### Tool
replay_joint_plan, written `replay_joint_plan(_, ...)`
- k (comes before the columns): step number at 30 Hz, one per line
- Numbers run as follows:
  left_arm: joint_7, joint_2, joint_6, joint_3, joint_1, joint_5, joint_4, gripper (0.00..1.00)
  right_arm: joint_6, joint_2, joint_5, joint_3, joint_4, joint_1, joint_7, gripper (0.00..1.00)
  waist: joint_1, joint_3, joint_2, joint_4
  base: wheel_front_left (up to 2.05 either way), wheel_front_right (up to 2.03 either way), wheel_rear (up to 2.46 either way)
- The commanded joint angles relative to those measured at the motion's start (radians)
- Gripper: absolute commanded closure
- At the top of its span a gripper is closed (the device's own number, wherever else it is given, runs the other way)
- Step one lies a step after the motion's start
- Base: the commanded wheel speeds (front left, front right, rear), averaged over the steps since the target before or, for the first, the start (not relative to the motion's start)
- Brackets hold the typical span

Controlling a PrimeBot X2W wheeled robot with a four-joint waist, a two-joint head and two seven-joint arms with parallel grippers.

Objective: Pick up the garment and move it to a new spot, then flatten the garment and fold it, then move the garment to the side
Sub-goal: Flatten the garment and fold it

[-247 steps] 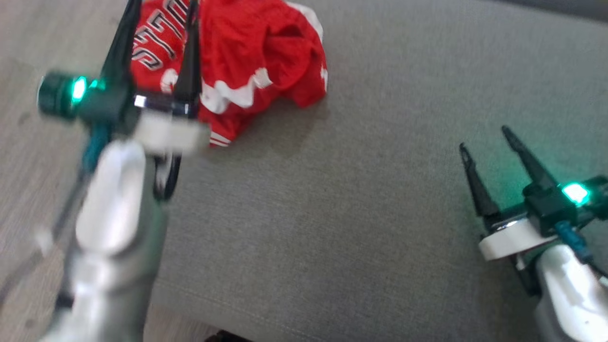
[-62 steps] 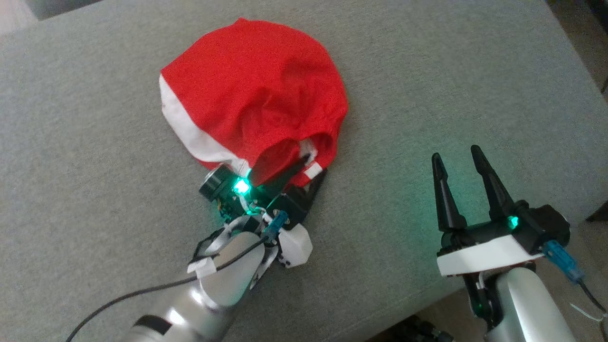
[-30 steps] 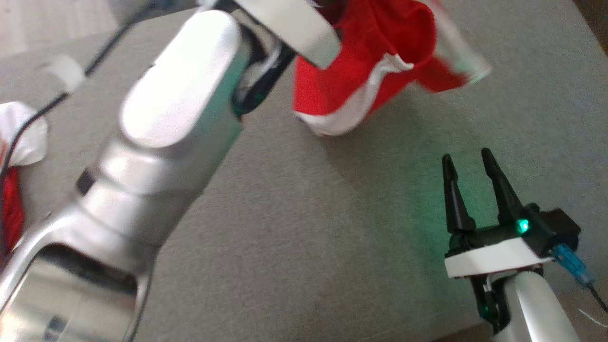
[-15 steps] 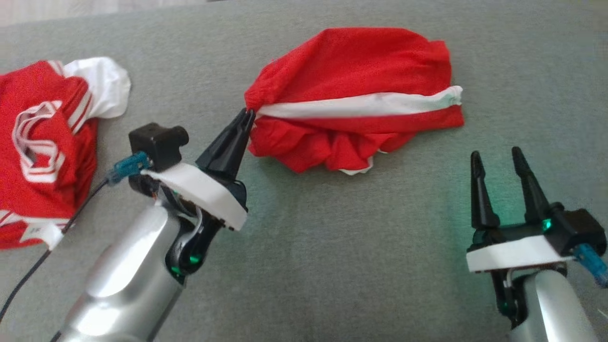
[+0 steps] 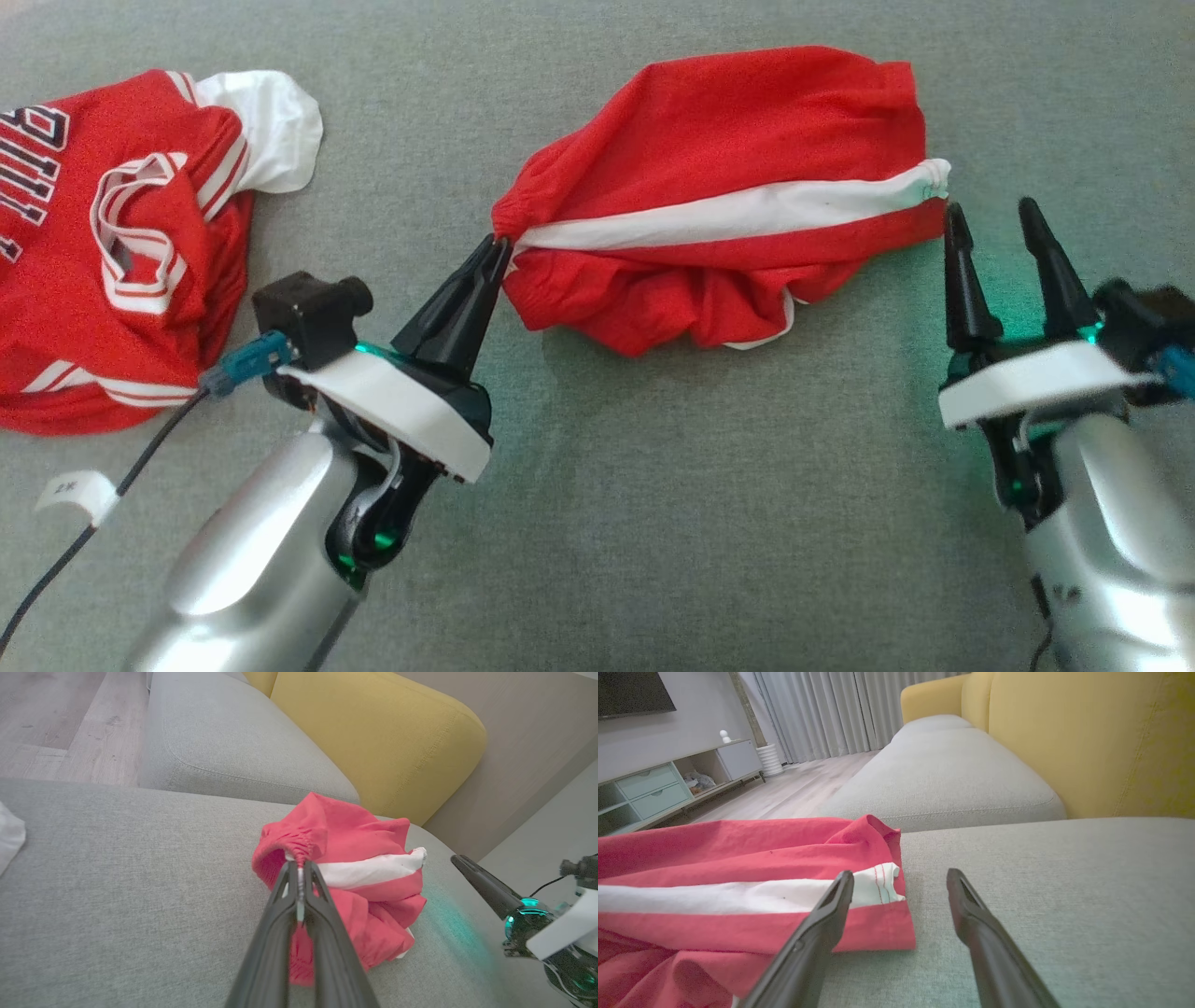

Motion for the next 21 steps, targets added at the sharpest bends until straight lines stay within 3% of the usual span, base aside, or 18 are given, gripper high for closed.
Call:
replay_joint_plan(1, -0.008, 0.030, 0.005, 0.034, -0.024, 0.007, -0.036, 1.00, -0.001, -0.020, 0.031, 0.039, -0.005, -0.032, -0.006, 0.00, 0.0000, 0.004, 0.0000, 0.004, 0.00, 0.00, 0.00)
replay_joint_plan(7, -0.012, 0.017, 0.000, 0.020, -0.034, 0.010, -0.030, 1.00, -0.001, -0.112, 0.285, 0.201, 0.156, -0.144, 0.000, 0.00, 0.0000, 0.013, 0.0000, 0.027, 0.00, 0.00, 0.00)
replay_joint_plan(17, -0.027, 0.002, -0.011, 0.004, -0.040, 0.004, 0.006, 1.00, -0.001, -0.207, 0.489, 0.442, 0.197, -0.226, -0.005, 0.00, 0.0000, 0.016, 0.0000, 0.048, 0.00, 0.00, 0.00)
replay_joint_plan(18, -0.028, 0.002, -0.012, 0.004, -0.042, 0.004, 0.008, 1.00, -0.001, -0.214, 0.495, 0.455, 0.192, -0.233, -0.005, 0.13, 0.0000, 0.016, 0.0000, 0.048, 0.00, 0.00, 0.00)
replay_joint_plan(19, -0.028, 0.002, -0.012, 0.003, -0.043, 0.004, 0.010, 1.00, -0.001, -0.220, 0.500, 0.463, 0.188, -0.239, -0.005, 0.59, 0.0000, 0.016, 0.0000, 0.048, 0.00, 0.00, 0.00)
replay_joint_plan(20, -0.029, 0.003, -0.012, 0.003, -0.044, 0.004, 0.012, 1.00, -0.001, -0.226, 0.502, 0.469, 0.184, -0.244, -0.005, 0.98, 0.0000, 0.016, 0.0000, 0.048, 0.00, 0.00, 0.00)
replay_joint_plan(21, -0.030, 0.003, -0.013, 0.004, -0.046, 0.004, 0.014, 1.00, -0.001, -0.231, 0.501, 0.476, 0.176, -0.249, -0.005, 1.00, 0.0000, 0.015, 0.0000, 0.048, 0.00, 0.00, 0.00)
